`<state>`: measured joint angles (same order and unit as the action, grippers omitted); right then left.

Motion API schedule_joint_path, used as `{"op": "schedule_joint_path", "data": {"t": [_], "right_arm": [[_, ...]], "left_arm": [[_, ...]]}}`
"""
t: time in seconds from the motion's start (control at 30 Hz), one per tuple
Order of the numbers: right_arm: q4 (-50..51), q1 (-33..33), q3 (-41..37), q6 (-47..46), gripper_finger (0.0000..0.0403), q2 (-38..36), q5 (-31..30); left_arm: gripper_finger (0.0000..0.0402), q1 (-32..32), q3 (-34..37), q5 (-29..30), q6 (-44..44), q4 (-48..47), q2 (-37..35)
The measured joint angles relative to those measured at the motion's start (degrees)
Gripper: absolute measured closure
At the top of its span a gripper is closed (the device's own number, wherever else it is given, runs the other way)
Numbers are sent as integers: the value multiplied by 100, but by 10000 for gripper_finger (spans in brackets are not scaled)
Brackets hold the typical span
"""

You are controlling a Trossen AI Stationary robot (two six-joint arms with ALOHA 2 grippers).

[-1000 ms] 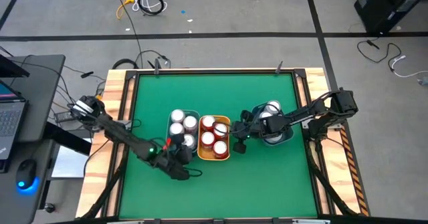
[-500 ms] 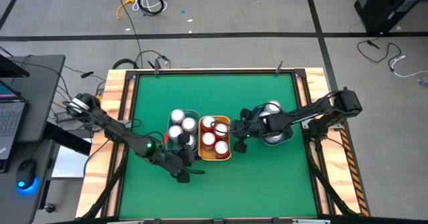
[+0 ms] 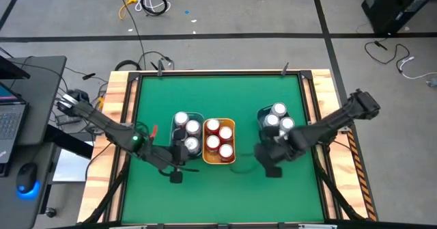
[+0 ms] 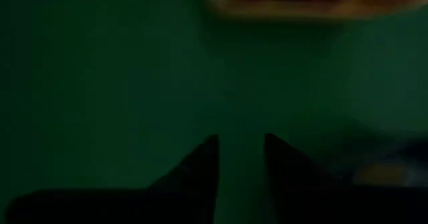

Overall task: Sort soda cans
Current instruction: Adjust the bins

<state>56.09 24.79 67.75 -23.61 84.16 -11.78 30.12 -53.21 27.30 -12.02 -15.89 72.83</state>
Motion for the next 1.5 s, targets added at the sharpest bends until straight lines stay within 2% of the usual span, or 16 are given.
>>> {"op": "schedule_joint_path", "data": {"t": [0.2,0.33,0.5,0.73,0.93,1.17,1.5], "right_arm": [[1557,1060,169,-1677,247,2,66],[2319,1478,67,-2518,220,3,71],[2457,1475,-137,-2634,203,-20,-59],[2015,1086,-940,-2545,208,-514,-51],[1328,821,-1723,-2278,231,-1063,49],[520,531,-2395,-1862,291,-1096,181],[-356,286,-2298,-1145,393,-1012,99]], "left_arm": [[402,119,2,-54,-1,-73,-315],[402,163,2,-78,1,-141,-329],[402,183,2,-79,1,-341,-324],[402,187,4,-108,143,-625,-522],[402,183,7,-124,135,-706,-783],[402,183,7,-124,92,-731,-853],[402,183,7,-104,-52,-855,-851]]}}
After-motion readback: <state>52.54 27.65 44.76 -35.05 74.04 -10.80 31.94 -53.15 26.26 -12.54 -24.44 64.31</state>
